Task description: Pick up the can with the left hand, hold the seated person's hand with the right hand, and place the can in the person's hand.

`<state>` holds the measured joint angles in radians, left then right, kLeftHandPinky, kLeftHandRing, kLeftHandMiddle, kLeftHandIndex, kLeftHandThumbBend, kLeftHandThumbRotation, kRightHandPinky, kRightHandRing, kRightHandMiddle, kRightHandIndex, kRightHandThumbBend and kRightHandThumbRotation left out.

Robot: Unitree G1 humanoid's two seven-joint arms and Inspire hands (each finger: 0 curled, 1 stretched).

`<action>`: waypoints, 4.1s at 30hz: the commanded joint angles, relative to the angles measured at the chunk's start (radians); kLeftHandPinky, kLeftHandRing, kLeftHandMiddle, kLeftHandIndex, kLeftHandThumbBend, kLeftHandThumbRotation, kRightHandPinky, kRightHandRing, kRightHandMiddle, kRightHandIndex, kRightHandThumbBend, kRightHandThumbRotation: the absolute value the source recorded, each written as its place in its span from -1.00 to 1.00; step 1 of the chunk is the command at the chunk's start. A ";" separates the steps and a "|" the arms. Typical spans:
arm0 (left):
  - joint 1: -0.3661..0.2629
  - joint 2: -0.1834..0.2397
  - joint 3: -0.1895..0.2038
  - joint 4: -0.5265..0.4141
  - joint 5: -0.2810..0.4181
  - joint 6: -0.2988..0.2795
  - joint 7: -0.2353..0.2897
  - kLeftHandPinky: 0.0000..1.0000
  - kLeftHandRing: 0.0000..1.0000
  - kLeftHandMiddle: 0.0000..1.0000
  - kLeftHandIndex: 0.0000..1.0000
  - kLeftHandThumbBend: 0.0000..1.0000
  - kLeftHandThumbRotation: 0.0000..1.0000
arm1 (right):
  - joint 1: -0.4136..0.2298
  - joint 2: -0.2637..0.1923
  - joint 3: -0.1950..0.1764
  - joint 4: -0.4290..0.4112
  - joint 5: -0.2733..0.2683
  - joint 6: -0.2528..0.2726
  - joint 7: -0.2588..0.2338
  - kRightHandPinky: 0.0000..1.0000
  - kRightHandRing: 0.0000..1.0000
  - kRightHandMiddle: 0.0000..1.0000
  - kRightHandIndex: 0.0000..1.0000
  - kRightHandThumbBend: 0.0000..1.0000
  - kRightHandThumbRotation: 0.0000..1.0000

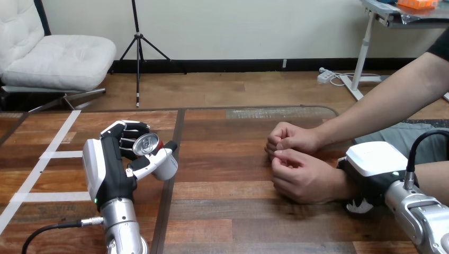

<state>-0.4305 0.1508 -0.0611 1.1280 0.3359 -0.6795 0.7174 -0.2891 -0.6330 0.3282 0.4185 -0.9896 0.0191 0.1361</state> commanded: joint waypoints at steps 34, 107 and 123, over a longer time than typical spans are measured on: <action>-0.034 0.024 0.002 -0.079 0.011 -0.016 0.002 -0.28 -0.16 -0.03 -0.01 0.41 -1.00 | -0.022 0.011 0.019 0.092 0.137 0.008 -0.024 -0.31 -0.11 0.04 0.07 0.54 -1.00; -0.016 -0.013 -0.017 -0.157 0.018 -0.018 -0.072 -0.23 -0.13 -0.03 -0.01 0.41 -1.00 | 0.121 -0.033 -0.113 -0.304 0.217 0.060 -0.050 -0.33 -0.15 -0.02 0.00 0.68 -1.00; 0.003 -0.078 -0.033 -0.208 -0.008 -0.050 -0.185 -0.25 -0.15 -0.04 -0.01 0.38 -1.00 | 0.173 -0.028 -0.155 -0.431 0.212 0.062 -0.046 -0.56 -0.40 -0.23 -0.01 0.68 -1.00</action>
<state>-0.3880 0.1034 -0.0726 1.0001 0.3258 -0.6941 0.5482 -0.1110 -0.6665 0.1964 0.0498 -0.7830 0.0740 0.0914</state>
